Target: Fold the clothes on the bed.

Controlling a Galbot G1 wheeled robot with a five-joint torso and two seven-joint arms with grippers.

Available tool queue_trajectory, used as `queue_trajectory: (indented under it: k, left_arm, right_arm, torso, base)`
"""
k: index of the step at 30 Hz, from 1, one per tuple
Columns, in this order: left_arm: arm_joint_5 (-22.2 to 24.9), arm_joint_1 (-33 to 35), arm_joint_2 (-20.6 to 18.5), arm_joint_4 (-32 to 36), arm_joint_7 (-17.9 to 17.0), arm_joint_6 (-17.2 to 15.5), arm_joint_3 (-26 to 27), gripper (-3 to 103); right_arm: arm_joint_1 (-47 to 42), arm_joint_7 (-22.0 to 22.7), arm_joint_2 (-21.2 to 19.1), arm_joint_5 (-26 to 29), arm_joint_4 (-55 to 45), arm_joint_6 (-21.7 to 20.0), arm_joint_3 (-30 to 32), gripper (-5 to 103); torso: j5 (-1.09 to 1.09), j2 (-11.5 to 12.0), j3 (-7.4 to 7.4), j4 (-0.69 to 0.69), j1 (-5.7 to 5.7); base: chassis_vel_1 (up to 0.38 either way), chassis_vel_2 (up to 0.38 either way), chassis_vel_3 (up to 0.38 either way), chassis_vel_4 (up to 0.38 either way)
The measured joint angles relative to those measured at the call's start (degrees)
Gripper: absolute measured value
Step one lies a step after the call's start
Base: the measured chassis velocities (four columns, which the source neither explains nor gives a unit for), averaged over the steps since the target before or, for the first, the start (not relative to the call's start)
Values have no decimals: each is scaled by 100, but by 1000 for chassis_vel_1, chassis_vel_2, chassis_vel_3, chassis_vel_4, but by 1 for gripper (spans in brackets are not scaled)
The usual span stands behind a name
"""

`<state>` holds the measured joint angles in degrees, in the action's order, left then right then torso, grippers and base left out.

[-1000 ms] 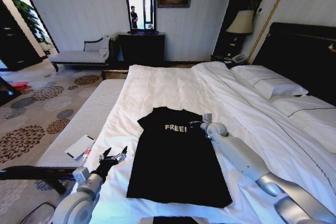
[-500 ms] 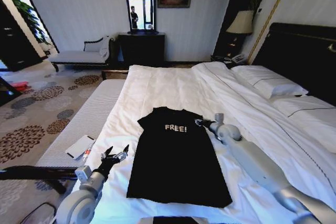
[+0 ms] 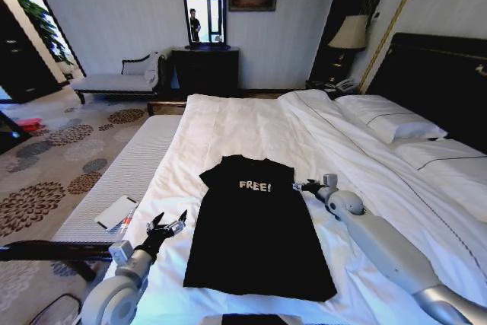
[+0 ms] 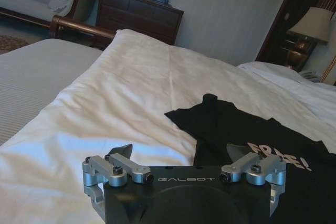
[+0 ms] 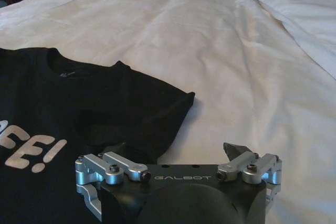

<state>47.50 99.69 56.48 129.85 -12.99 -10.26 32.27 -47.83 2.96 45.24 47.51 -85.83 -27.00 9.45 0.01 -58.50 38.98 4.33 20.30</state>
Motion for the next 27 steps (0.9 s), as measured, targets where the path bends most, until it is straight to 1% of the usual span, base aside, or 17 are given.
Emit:
queue_trajectory:
  k: [3, 7, 13, 17, 20, 25, 26, 27]
  left_arm:
    - [4, -15, 3, -9, -7, -3, -25, 100]
    - [11, -23, 0, -27, -7, -5, -29, 100]
    - [24, -74, -2, -32, -31, -11, -62, 100]
    - [40, -28, -2, -34, -25, -12, -7, 100]
    - [44, -33, 2, -41, -23, -12, -12, 100]
    - [48, -60, 5, -57, -23, -12, -37, 100]
    - [49, -63, 5, -60, -23, -12, -39, 100]
    - [53, -67, 5, -67, -23, -12, -41, 100]
  right_arm:
    - [-116, 0, -82, 36, -186, -29, 143, 100]
    - [-166, -12, -151, 21, -290, -52, 163, 100]
    - [5, -20, -135, -30, -30, -33, -34, 100]
    - [19, -24, -117, -18, 34, -28, -77, 102]
    - [-52, -20, -106, -15, -45, -28, -47, 96]
    - [-139, -7, -123, 40, -207, -48, 72, 95]
    - [-167, -6, -141, 53, -254, -57, 105, 94]
    - [-218, -5, -178, 65, -324, -67, 152, 95]
  torso:
    - [-1, 0, 0, -1, 0]
    - [-2, 0, 0, 0, 0]
    - [-1, 0, 1, -2, 0]
    - [0, 0, 1, -1, 1]
    - [0, 0, 1, -1, 0]
    - [-1, 0, 1, -1, 0]
    - [0, 0, 1, -1, 0]
    - [-1, 0, 1, -1, 0]
  base:
    - [0, 0, 0, 0]
    - [0, 0, 0, 0]
    - [0, 0, 0, 0]
    - [0, 0, 0, 0]
    - [0, 0, 0, 0]
    - [0, 0, 0, 0]
    - [0, 0, 0, 0]
    - [0, 0, 0, 0]
